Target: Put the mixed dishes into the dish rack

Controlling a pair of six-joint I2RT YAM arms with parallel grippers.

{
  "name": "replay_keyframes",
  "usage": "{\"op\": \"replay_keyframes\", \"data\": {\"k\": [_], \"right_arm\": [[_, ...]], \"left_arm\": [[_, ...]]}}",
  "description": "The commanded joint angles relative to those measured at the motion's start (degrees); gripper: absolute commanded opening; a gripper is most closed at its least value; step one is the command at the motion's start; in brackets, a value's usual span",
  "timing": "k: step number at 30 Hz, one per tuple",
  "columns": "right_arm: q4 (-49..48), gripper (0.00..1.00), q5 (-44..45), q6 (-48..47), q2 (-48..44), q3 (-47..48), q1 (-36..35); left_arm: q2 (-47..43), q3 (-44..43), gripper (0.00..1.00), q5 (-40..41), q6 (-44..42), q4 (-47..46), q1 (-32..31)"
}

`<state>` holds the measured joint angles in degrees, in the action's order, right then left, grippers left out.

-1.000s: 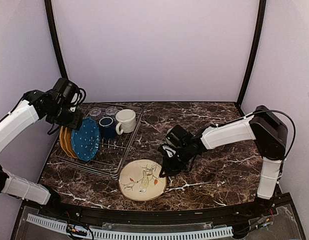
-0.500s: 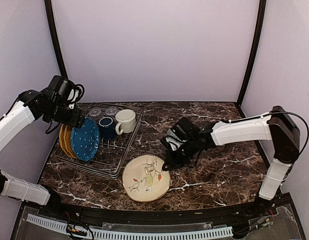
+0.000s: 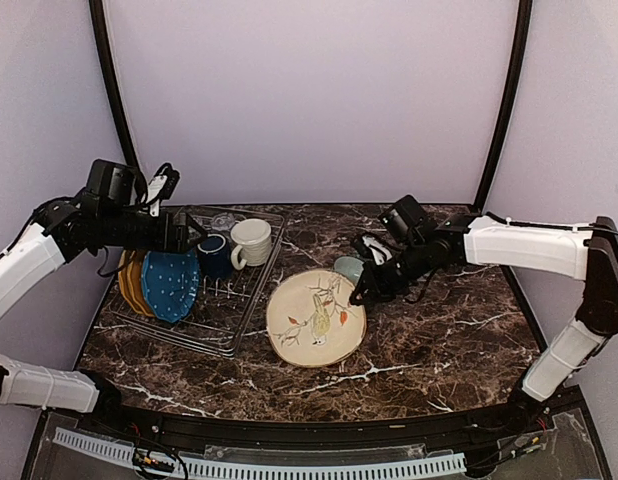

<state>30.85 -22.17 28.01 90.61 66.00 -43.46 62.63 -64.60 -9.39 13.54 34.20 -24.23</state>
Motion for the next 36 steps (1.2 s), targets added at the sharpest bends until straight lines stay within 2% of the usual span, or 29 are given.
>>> {"op": "replay_keyframes", "data": {"k": [1,9,18,22,30,36], "right_arm": [[-5.9,0.00,-6.4,-0.5,-1.7,6.6,1.2],[-11.1,0.00,-11.3,1.6,0.1,10.1,1.6],[-15.5,0.00,-15.2,3.5,1.1,11.3,1.6],[-16.4,0.00,-15.8,3.4,1.1,11.0,1.6],[-16.4,0.00,-15.3,2.8,1.3,10.1,1.6],[-16.1,0.00,-14.7,2.3,1.5,10.1,1.7]], "left_arm": [[-0.7,3.7,0.84,-12.9,5.4,-8.9,-1.2],[2.9,8.0,0.86,-17.7,10.6,-18.2,-7.2],[8.7,10.8,0.89,-23.3,14.8,-24.6,-9.5],[10.9,10.9,0.81,-25.8,16.3,-25.9,-9.8],[14.1,9.9,0.48,-29.4,18.1,-27.1,-10.0],[14.5,9.0,0.31,-29.5,18.1,-26.5,-10.0]]}}
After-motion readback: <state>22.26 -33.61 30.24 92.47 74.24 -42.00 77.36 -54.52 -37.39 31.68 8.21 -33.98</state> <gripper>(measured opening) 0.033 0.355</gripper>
